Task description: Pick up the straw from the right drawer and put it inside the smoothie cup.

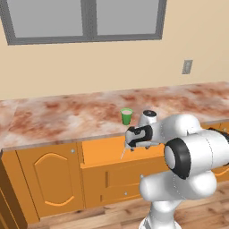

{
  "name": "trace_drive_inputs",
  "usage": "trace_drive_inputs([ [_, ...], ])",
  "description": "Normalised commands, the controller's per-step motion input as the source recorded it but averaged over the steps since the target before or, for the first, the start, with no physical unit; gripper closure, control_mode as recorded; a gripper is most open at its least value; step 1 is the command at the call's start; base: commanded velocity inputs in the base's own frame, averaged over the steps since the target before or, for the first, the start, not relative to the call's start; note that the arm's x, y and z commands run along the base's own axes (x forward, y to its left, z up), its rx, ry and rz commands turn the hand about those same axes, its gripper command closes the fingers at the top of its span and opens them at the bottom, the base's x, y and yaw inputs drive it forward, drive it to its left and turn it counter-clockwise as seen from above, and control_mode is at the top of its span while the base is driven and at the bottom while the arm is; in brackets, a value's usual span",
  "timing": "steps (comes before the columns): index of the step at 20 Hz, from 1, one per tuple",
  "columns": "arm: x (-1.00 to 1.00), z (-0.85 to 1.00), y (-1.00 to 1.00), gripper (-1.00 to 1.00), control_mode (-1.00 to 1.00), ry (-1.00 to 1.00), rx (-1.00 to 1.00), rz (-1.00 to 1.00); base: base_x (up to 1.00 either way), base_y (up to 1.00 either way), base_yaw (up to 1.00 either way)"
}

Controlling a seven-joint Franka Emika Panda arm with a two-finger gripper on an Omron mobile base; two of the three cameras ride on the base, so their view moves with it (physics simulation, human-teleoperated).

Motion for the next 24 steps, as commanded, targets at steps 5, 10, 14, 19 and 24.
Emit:
trace_drive_inputs([
  [5,0.31,-0.31,0.0,-1.0,-1.0,0.06,0.0,0.0,0.0,0.0,0.0],
  [10,0.25,-0.3,0.0,-1.0,-1.0,0.07,0.0,0.0,0.0,0.0,0.0],
  [14,0.23,-0.39,0.0,-1.0,-1.0,0.06,0.0,0.0,0.0,0.0,0.0],
  [19,0.25,-0.37,0.0,-1.0,-1.0,0.08,0.0,0.0,0.0,0.0,0.0],
  [24,0.26,-0.23,0.0,-1.0,-1.0,0.05,0.0,0.0,0.0,0.0,0.0],
])
